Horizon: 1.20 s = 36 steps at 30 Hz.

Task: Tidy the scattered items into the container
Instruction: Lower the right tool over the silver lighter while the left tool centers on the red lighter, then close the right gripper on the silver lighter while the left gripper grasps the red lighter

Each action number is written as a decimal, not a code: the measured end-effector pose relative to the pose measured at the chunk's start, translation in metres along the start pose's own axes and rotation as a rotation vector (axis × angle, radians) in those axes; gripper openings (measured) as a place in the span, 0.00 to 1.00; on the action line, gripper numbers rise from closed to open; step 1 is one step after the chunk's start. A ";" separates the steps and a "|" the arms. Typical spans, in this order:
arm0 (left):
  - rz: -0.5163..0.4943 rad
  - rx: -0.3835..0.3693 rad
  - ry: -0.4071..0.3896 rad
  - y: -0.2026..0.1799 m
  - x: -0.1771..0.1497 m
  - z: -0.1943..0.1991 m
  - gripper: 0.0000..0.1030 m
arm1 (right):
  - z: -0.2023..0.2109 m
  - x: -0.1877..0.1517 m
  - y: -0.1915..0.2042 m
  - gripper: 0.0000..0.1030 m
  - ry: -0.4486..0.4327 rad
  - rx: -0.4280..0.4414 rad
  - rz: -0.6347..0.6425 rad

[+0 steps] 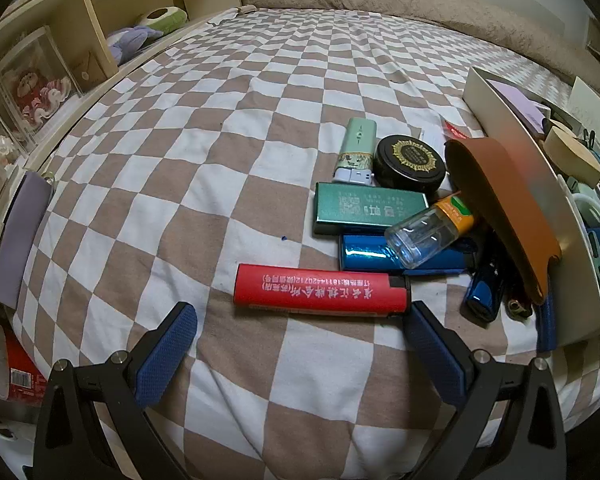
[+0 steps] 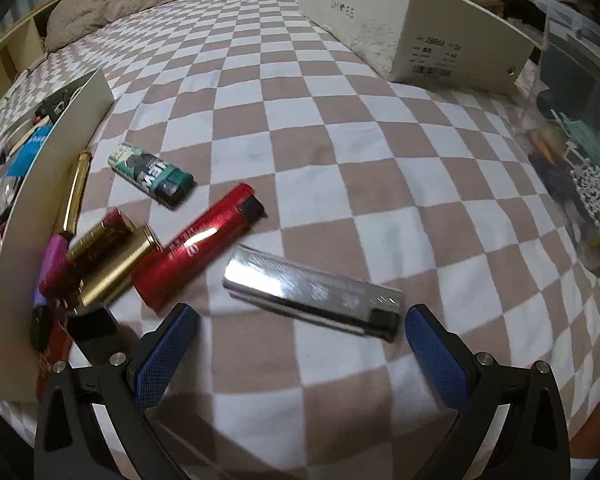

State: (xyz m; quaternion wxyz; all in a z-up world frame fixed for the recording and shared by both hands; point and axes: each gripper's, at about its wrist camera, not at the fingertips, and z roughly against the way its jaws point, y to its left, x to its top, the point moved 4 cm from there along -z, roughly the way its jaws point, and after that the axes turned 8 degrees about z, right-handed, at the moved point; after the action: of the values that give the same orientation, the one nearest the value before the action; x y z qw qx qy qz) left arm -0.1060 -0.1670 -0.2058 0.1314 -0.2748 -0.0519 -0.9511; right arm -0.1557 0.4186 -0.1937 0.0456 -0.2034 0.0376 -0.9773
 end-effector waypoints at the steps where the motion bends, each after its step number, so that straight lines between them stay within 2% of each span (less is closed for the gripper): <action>1: 0.000 0.000 0.000 0.000 0.000 0.000 1.00 | -0.001 0.001 0.001 1.00 0.004 0.006 -0.010; 9: 0.001 -0.001 0.000 0.000 0.000 0.001 1.00 | -0.005 0.004 -0.010 0.99 -0.024 0.039 -0.115; 13: 0.004 -0.003 -0.001 0.001 0.000 0.001 1.00 | -0.002 0.002 -0.020 0.81 -0.058 0.023 -0.158; 16: 0.005 -0.006 -0.003 0.000 0.000 0.000 1.00 | 0.000 -0.002 -0.022 0.80 -0.078 0.050 -0.182; 25: 0.038 -0.053 -0.014 0.006 0.001 0.003 1.00 | 0.001 -0.006 -0.022 0.80 -0.086 0.059 -0.184; 30: 0.050 -0.053 -0.034 0.008 0.000 0.007 0.88 | 0.002 -0.004 -0.023 0.80 -0.087 0.059 -0.185; 36: 0.075 -0.055 -0.049 0.011 0.001 0.010 0.78 | 0.002 -0.002 -0.023 0.80 -0.090 0.064 -0.190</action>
State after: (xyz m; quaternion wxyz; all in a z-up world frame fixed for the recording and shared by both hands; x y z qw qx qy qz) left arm -0.0984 -0.1760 -0.1970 0.1579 -0.3033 -0.0189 -0.9395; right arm -0.1546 0.4416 -0.1911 -0.0394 -0.2481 -0.0151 -0.9678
